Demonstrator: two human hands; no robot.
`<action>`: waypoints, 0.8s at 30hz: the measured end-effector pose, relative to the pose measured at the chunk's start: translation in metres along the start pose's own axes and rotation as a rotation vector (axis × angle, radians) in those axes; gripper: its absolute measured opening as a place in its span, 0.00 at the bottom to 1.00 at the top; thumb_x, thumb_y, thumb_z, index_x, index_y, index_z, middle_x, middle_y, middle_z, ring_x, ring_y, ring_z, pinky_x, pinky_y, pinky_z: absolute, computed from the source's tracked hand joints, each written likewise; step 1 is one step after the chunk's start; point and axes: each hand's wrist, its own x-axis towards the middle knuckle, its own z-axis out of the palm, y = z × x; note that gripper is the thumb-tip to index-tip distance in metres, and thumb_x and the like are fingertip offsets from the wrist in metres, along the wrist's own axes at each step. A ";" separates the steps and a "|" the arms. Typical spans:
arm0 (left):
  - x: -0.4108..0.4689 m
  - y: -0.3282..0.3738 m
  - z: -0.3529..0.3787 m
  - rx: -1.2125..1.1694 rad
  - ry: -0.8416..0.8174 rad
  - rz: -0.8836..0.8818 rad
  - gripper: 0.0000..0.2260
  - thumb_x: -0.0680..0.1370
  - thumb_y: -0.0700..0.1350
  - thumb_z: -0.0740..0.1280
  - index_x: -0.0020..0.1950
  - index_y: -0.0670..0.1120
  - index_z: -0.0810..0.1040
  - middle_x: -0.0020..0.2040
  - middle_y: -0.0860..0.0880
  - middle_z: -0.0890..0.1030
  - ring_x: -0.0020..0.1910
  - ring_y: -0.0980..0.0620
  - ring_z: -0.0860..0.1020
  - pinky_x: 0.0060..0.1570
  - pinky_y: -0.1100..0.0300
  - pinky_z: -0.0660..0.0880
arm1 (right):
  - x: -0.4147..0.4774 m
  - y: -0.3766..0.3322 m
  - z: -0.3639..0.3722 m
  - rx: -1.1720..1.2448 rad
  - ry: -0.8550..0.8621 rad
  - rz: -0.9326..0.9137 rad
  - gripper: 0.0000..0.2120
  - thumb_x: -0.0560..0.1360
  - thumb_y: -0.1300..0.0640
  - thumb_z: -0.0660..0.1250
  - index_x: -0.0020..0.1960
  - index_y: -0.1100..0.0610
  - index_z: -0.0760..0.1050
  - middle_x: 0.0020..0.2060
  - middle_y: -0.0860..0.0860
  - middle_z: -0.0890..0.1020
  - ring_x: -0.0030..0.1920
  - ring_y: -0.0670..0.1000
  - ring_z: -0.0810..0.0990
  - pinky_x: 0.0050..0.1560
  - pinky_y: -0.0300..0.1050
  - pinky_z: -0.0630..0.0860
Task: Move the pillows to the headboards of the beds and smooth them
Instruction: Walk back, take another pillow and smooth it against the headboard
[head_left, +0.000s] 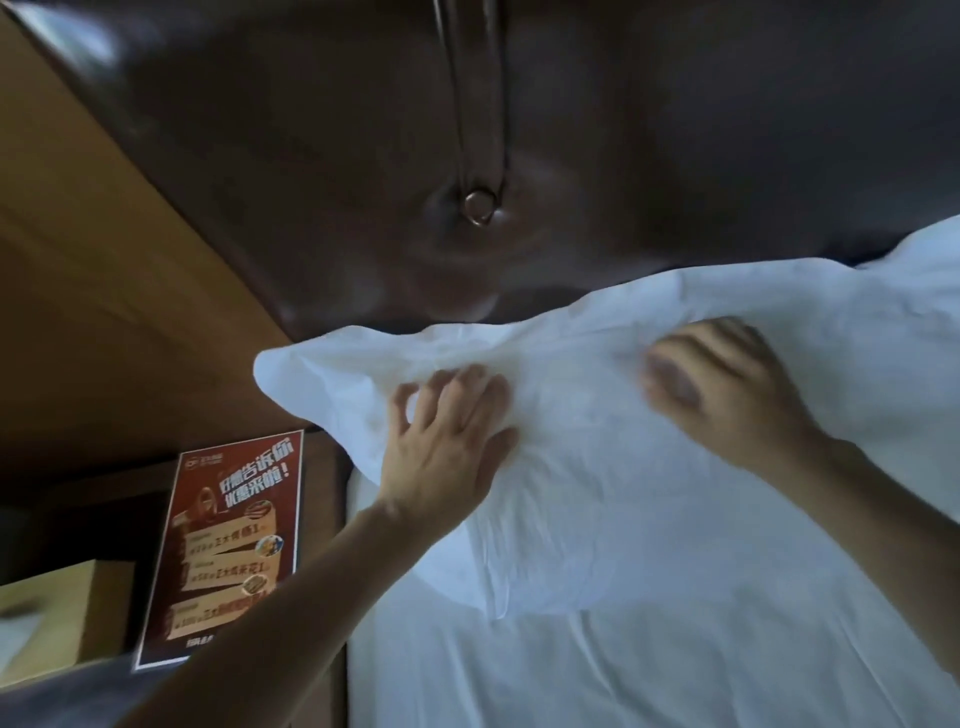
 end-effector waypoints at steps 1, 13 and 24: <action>0.004 -0.001 0.001 -0.010 0.017 0.013 0.13 0.81 0.53 0.65 0.62 0.49 0.81 0.64 0.47 0.78 0.62 0.41 0.74 0.62 0.43 0.64 | 0.006 -0.014 0.010 0.021 -0.044 -0.011 0.09 0.79 0.53 0.69 0.48 0.60 0.81 0.43 0.54 0.82 0.45 0.60 0.79 0.50 0.56 0.75; 0.005 -0.030 -0.046 -0.091 -0.293 -0.103 0.30 0.81 0.69 0.49 0.77 0.56 0.70 0.76 0.46 0.72 0.75 0.38 0.68 0.74 0.39 0.61 | -0.018 -0.061 -0.052 0.112 -0.260 0.098 0.08 0.80 0.58 0.64 0.44 0.57 0.78 0.37 0.51 0.78 0.40 0.58 0.75 0.48 0.55 0.71; -0.019 -0.047 -0.041 -0.080 -0.405 -0.214 0.33 0.77 0.75 0.50 0.72 0.59 0.75 0.68 0.51 0.79 0.66 0.40 0.78 0.67 0.41 0.71 | -0.018 0.087 -0.059 -0.361 -0.441 0.090 0.18 0.79 0.51 0.62 0.68 0.51 0.75 0.67 0.58 0.79 0.63 0.63 0.79 0.55 0.68 0.72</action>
